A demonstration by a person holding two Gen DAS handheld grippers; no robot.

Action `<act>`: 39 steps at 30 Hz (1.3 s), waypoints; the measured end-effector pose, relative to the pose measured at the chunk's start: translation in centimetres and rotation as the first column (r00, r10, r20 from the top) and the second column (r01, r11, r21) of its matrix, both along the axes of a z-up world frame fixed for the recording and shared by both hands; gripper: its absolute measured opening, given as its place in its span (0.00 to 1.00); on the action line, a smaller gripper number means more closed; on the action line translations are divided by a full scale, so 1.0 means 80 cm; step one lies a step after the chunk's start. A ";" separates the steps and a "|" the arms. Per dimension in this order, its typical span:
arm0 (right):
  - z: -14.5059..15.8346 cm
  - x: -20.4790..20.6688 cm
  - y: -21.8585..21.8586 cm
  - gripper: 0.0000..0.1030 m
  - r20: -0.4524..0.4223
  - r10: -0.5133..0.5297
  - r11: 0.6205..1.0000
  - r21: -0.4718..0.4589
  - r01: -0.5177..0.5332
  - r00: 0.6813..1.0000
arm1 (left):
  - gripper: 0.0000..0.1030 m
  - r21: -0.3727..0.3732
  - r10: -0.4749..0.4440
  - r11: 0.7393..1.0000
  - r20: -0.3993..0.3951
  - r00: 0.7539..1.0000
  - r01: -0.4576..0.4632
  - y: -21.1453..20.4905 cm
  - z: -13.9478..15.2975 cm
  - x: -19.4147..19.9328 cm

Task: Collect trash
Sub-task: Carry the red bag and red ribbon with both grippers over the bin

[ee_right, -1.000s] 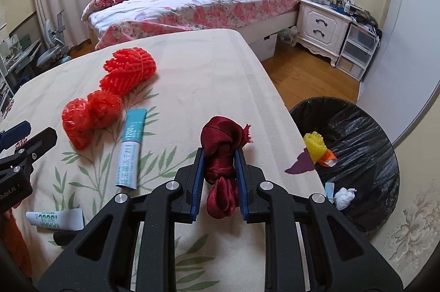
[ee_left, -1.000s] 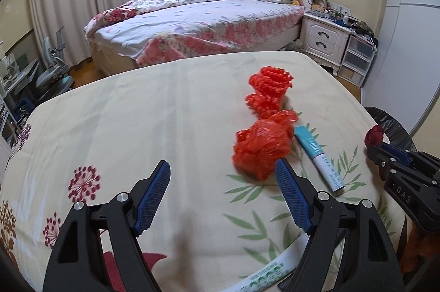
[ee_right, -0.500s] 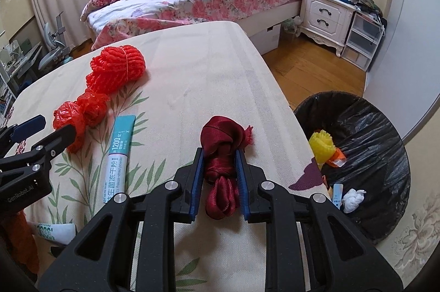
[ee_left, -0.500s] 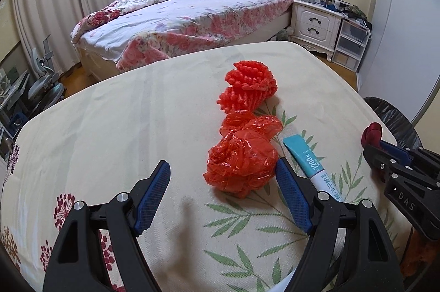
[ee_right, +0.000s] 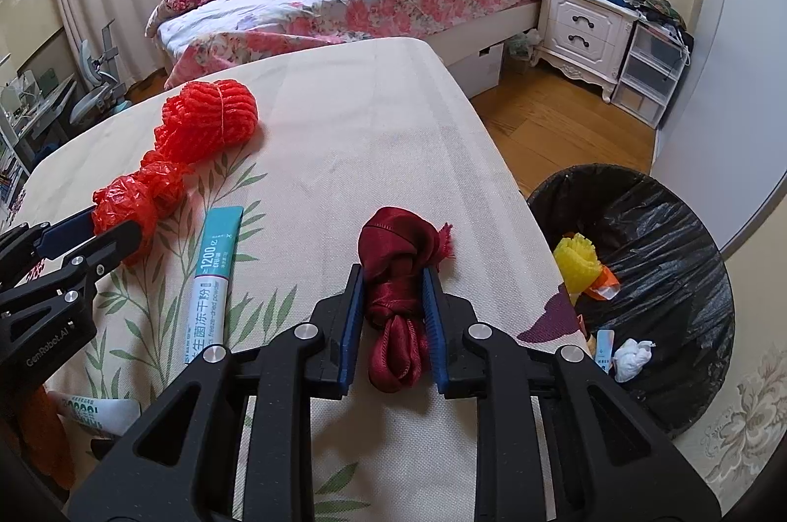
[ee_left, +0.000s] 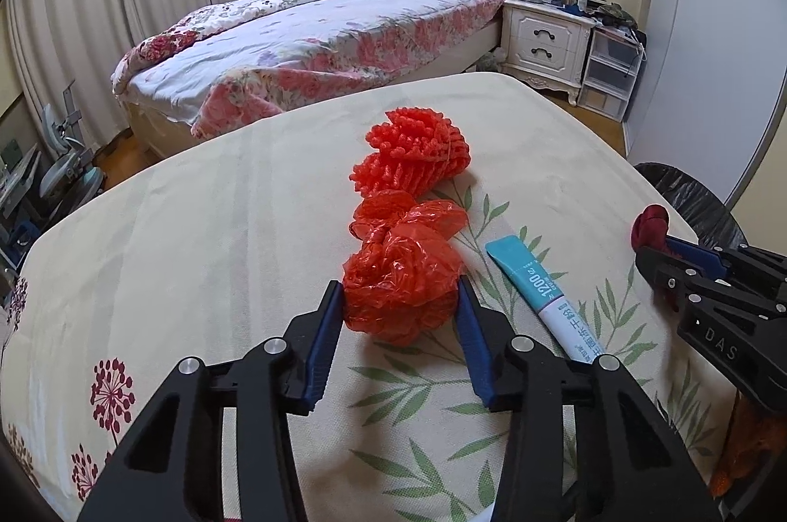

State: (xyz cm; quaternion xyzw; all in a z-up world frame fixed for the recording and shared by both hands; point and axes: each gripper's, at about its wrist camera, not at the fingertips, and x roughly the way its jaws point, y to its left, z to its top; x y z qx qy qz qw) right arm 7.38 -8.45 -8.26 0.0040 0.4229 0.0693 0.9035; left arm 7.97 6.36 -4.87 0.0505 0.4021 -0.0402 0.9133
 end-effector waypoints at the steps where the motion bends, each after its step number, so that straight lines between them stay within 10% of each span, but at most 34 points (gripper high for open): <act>1: 0.000 0.000 0.000 0.22 0.000 0.000 1.000 0.001 0.000 1.000 | 0.43 0.000 0.002 1.000 0.003 1.000 -0.002 0.001 0.001 -0.002; 24: 0.014 -0.031 -0.009 0.21 0.043 -0.009 1.000 0.004 0.009 0.999 | 0.42 -0.056 0.081 0.996 0.097 0.992 -0.076 0.033 0.039 -0.049; 39: 0.063 -0.051 -0.102 0.21 0.168 -0.176 0.984 -0.006 0.179 0.970 | 0.42 -0.121 -0.053 0.989 0.214 0.975 0.080 -0.063 0.083 -0.046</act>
